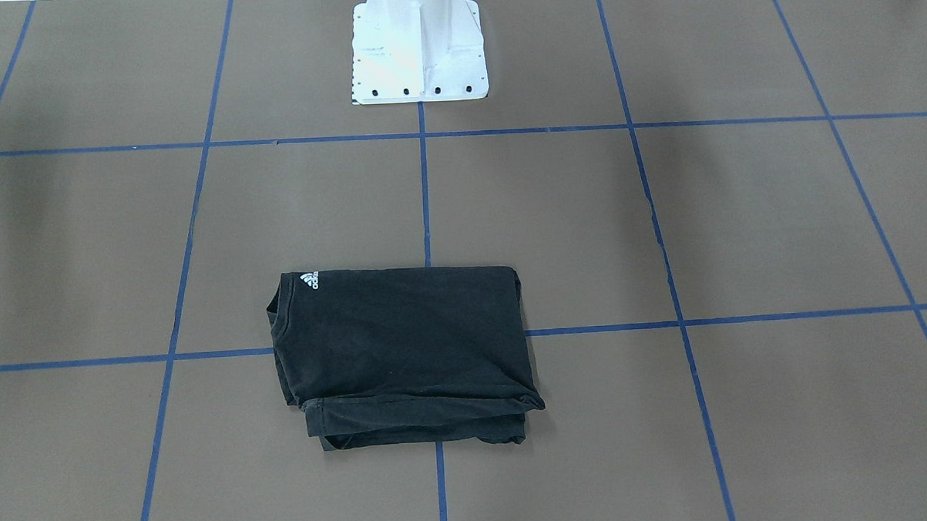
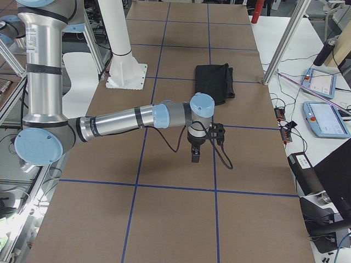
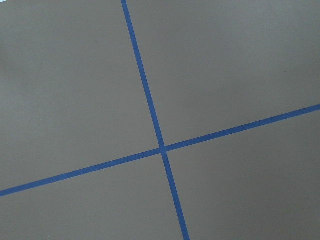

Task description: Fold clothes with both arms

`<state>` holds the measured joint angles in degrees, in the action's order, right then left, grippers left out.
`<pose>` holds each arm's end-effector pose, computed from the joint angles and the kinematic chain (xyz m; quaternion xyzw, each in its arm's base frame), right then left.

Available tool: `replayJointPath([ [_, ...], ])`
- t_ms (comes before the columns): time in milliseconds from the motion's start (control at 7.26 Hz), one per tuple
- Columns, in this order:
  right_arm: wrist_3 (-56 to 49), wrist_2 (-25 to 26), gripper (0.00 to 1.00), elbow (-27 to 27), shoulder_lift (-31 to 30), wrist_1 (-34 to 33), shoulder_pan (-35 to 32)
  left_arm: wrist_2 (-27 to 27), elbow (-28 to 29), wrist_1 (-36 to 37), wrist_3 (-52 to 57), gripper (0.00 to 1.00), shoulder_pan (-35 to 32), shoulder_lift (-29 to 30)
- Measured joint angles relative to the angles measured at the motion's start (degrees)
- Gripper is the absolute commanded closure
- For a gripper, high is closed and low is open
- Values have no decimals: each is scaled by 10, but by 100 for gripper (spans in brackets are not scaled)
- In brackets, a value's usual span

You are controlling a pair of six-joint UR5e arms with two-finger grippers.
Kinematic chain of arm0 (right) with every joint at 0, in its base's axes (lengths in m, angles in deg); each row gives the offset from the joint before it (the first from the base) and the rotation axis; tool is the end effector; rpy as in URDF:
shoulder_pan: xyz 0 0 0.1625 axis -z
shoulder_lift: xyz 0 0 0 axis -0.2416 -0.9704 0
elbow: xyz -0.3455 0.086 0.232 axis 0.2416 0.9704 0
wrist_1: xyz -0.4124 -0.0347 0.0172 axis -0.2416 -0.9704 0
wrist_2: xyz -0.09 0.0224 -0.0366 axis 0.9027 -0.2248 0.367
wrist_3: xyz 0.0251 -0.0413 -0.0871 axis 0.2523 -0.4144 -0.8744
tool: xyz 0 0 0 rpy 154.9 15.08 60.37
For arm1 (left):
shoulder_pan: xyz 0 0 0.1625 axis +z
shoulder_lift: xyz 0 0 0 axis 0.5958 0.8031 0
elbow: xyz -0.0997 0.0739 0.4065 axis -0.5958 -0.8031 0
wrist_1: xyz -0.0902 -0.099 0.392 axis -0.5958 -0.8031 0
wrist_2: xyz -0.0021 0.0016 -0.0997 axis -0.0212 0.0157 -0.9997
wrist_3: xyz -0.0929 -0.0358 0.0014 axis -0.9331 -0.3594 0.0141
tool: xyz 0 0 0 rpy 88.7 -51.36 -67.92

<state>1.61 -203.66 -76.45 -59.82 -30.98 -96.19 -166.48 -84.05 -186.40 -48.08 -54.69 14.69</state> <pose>0.0007 -0.4712 0.5503 -0.0001 -0.3753 -0.0050 0.9269 -0.0747 -0.4870 0.5808 0.1529 0.3642 0.0808 0.9151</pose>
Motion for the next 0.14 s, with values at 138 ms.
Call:
replayJointPath([
  [138,0,-1,0,0,0,0,1,0,0,0,0,1,0,0],
])
